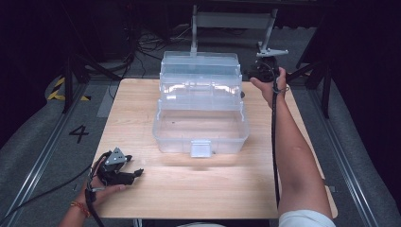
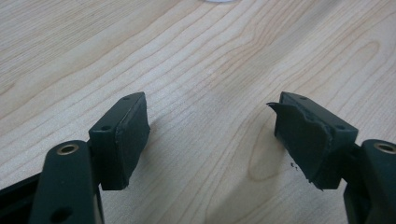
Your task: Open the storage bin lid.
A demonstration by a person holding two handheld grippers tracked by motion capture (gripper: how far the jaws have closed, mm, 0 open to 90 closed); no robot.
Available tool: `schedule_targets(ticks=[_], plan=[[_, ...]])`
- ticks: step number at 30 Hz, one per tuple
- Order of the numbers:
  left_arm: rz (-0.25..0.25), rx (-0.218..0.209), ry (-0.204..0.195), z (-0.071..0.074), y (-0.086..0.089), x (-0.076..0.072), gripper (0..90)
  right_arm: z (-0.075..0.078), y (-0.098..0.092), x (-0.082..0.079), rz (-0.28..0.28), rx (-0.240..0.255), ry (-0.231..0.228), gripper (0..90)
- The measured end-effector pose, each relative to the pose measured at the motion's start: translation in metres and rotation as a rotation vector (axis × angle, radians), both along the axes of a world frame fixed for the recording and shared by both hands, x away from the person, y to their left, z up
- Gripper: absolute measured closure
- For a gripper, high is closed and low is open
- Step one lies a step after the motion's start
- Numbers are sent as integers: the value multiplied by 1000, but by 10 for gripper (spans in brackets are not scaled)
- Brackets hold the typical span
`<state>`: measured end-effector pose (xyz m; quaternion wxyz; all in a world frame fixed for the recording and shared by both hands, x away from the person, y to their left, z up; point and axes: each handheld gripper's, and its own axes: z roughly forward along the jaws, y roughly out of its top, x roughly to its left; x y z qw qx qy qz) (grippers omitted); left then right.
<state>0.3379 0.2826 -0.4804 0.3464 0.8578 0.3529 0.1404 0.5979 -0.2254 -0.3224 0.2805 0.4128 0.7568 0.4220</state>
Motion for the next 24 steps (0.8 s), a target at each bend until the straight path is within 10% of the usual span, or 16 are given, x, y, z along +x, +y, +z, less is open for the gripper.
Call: schedule_targets(ticks=[13, 24], plan=[[13, -8, 0, -1, -1, 0, 263, -16, -38, -80, 87, -102, 25, 363], [10, 0, -5, -1, -2, 3, 246, -62, -65, -164, 104, -167, 29, 287]])
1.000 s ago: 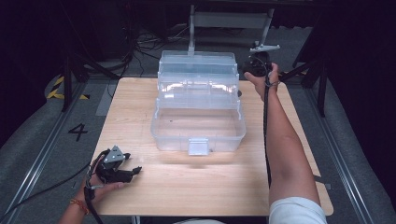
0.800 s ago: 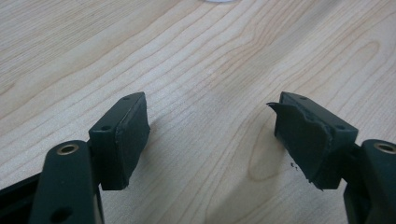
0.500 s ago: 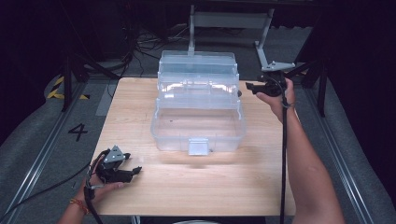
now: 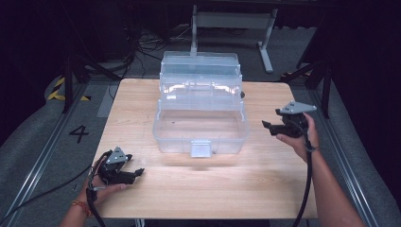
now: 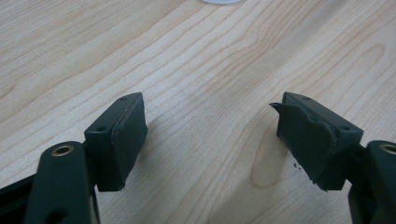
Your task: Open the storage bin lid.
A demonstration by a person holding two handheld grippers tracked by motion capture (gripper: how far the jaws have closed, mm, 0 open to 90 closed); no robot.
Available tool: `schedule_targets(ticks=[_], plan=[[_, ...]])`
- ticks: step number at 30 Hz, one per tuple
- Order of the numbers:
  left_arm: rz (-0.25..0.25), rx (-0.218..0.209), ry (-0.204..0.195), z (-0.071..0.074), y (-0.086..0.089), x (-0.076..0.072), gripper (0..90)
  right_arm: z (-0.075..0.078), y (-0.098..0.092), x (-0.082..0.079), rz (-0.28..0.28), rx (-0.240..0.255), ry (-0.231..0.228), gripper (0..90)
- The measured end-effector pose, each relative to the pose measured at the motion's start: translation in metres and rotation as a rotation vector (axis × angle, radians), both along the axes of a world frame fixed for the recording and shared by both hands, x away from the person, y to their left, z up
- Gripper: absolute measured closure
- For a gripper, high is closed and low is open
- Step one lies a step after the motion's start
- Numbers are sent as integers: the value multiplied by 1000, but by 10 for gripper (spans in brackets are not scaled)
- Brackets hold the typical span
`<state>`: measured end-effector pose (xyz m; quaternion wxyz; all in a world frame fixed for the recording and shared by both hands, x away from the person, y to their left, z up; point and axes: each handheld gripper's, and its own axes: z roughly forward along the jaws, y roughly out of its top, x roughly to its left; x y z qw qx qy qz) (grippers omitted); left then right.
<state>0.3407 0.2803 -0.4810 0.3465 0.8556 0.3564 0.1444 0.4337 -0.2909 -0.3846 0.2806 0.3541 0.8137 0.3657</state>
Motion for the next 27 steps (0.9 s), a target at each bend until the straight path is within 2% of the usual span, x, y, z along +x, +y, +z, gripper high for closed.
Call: schedule_targets(ticks=[1, 2, 4, 8, 9, 11, 13, 16, 20, 21, 22, 27], plan=[[0, 0, 0, 0, 0, 0, 245, 0, 0, 0, 0, 0, 0, 287], [1, 1, 0, 0, 0, 0, 245, -6, -2, -8, 0, -8, -1, 282], [3, -1, 4, 0, -1, 0, 243, -23, -8, -26, 5, -25, 26, 277], [2, -4, 12, 0, -1, 1, 239, -47, -18, -50, 16, -34, 59, 262], [-3, 3, 1, 0, -1, 1, 237, -52, -20, -55, 17, -32, 65, 258], [-3, -1, 12, 0, -1, 1, 235, -64, -24, -61, 13, -19, 87, 252], [-1, 1, 15, 0, -2, 1, 233, -74, -26, -66, 6, -24, 105, 248], [1, -1, 14, 0, -2, 2, 232, -82, -29, -72, 15, 9, 103, 235], [2, -1, 15, 0, -2, 2, 230, -94, -33, -76, 1, 16, 124, 213], [-3, 5, 6, 0, -2, 3, 228, -98, -34, -77, -6, 23, 140, 207], [-3, 5, 6, 0, -2, 3, 225, -101, -38, -77, -14, 54, 147, 201], [2, -4, 11, 0, -3, 3, 220, -101, -42, -75, -32, 76, 180, 176]])
